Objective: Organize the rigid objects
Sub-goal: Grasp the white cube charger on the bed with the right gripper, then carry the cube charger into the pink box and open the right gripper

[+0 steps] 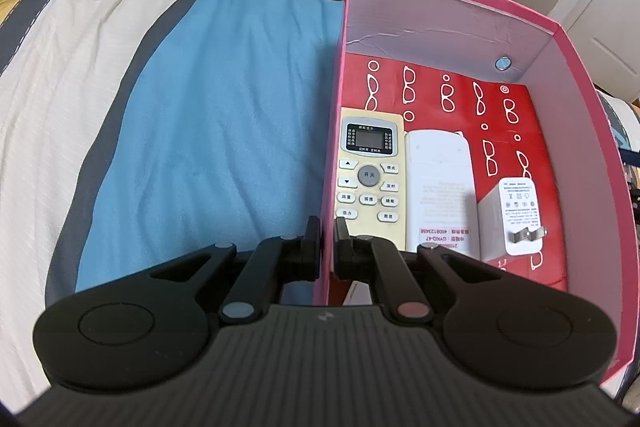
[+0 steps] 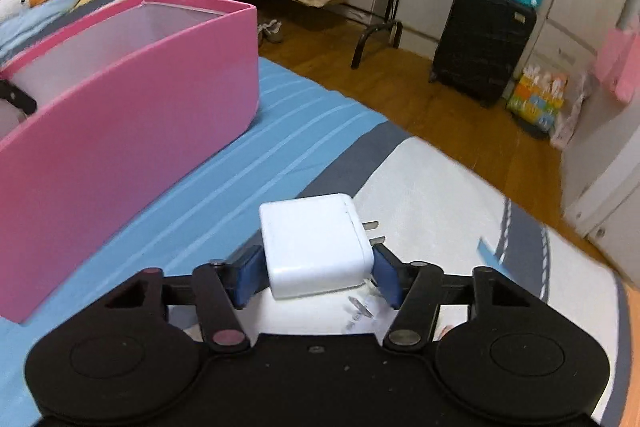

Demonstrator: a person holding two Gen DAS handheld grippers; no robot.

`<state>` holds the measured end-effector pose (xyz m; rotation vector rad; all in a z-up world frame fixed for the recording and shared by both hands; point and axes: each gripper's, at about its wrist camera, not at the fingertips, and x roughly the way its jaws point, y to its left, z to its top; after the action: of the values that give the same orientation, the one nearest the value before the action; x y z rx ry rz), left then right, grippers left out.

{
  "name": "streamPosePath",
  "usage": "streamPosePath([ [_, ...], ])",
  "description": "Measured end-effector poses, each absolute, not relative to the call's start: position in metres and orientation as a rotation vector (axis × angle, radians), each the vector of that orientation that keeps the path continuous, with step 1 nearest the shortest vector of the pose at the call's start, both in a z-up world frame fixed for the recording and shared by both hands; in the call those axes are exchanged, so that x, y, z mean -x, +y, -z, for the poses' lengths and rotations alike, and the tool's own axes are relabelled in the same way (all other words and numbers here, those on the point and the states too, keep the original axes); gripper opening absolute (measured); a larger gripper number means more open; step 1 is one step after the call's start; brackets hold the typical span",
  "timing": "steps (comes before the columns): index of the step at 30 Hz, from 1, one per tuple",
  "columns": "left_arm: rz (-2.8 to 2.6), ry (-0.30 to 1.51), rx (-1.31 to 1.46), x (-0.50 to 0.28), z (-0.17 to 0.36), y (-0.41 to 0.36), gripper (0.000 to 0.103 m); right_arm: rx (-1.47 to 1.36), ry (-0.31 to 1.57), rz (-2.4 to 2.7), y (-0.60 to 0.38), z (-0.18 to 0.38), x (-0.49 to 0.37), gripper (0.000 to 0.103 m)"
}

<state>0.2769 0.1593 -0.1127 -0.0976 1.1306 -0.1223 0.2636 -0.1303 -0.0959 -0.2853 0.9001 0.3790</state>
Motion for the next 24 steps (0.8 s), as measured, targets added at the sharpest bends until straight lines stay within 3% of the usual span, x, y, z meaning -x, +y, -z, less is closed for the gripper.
streamPosePath([
  [9,0.129,1.122,0.107,-0.275,0.110,0.162,0.005,0.429,0.949,-0.426,-0.089,0.095,-0.237,0.064],
  [12,0.131,1.121,0.115,-0.275,0.109,0.163,0.005,0.464,0.917,-0.412,-0.083,0.097,-0.233,0.068],
  [24,0.131,1.121,0.113,-0.277,0.110,0.162,0.005,0.265,0.907,-0.404,-0.089,0.111,-0.249,0.079],
])
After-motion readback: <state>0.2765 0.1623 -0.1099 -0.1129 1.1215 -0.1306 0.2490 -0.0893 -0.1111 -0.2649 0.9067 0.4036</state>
